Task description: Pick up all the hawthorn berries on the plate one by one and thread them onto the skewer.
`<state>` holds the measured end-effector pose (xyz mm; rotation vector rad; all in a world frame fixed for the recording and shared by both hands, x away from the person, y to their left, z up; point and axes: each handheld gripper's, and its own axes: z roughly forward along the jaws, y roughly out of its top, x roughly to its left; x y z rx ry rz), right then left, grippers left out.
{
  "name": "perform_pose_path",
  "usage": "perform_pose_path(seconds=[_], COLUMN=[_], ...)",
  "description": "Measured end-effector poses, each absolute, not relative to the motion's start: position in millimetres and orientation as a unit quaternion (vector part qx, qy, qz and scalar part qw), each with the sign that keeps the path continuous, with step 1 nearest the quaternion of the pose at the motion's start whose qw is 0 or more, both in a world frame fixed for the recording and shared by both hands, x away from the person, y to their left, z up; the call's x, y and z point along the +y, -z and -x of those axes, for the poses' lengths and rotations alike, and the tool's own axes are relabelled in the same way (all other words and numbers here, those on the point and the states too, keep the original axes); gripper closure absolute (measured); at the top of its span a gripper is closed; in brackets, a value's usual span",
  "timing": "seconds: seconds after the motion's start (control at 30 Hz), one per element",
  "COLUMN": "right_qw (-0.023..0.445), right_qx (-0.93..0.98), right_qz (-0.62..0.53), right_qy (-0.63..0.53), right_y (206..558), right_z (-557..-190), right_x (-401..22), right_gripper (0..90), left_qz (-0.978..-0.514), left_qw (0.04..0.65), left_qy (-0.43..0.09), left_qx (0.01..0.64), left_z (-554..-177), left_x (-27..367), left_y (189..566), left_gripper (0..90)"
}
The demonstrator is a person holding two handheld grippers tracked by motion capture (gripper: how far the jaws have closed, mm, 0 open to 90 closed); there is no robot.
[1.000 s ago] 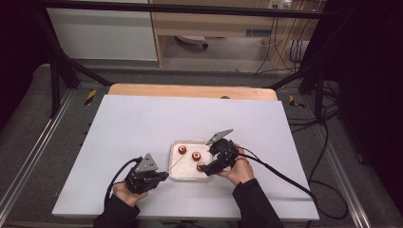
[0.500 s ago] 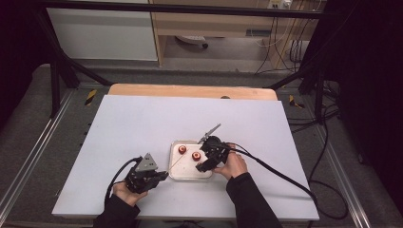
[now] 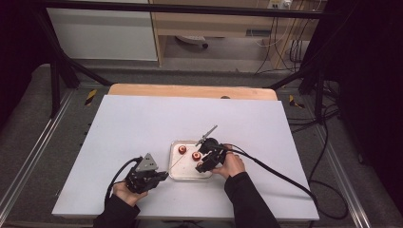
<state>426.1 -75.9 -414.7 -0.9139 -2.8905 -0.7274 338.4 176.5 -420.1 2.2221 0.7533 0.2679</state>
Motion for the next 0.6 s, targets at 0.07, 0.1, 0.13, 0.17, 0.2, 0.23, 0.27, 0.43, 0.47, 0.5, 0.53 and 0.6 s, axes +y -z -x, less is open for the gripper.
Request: perform_pose_path(seconds=[0.07,0.1,0.13,0.17,0.2,0.23,0.27,0.43,0.47,0.5,0.53,0.6], right_qw=[0.014,0.018,0.018,0.02,0.02,0.02,0.02,0.019,0.019,0.02,0.018,0.02], right_qx=[-0.928,-0.927,-0.927,-0.929,-0.929,-0.93,-0.93,-0.929,-0.929,-0.927,-0.926,-0.918], right_qz=[0.292,0.293,0.293,0.291,0.291,0.29,0.291,0.293,0.293,0.297,0.298,0.312], right_qy=[0.232,0.233,0.233,0.228,0.228,0.224,0.222,0.224,0.224,0.229,0.232,0.244], right_y=[416.0,417.4,417.4,418.9,418.9,420.2,420.6,420.6,420.6,419.4,418.0,413.1], right_z=[-426.8,-427.1,-427.1,-428.0,-428.0,-428.6,-428.8,-429.3,-429.3,-429.3,-429.4,-428.5], right_x=[-75.6,-74.6,-74.6,-74.6,-74.6,-74.4,-74.2,-74.3,-74.3,-74.9,-75.7,-77.6], right_gripper=[53.5,54.1,54.1,55.2,55.2,56.9,57.6,59.5,59.5,59.6,59.7,59.7], left_qz=[-0.87,-0.871,-0.871,-0.871,-0.871,-0.871,-0.871,-0.871,-0.871,-0.871,-0.871,-0.87], left_qw=[0.38,0.379,0.379,0.379,0.379,0.378,0.378,0.379,0.379,0.38,0.38,0.382], left_qy=[-0.105,-0.105,-0.105,-0.104,-0.104,-0.104,-0.104,-0.104,-0.104,-0.104,-0.104,-0.106], left_qx=[0.295,0.294,0.294,0.294,0.294,0.294,0.294,0.294,0.294,0.294,0.294,0.294], left_z=[-338.4,-338.4,-338.4,-338.6,-338.6,-338.5,-338.5,-338.5,-338.4,-338.2,-338.2,-337.6], left_x=[176.4,176.1,176.1,176.1,176.1,176.0,176.0,175.9,175.8,175.8,175.8,175.9], left_y=[420.0,420.2,420.2,420.5,420.5,420.5,420.5,420.5,420.6,420.6,420.6,420.3], left_gripper=[88.1,88.2,88.2,88.1,88.1,88.1,88.1,88.1,88.1,88.1,88.2,88.2])
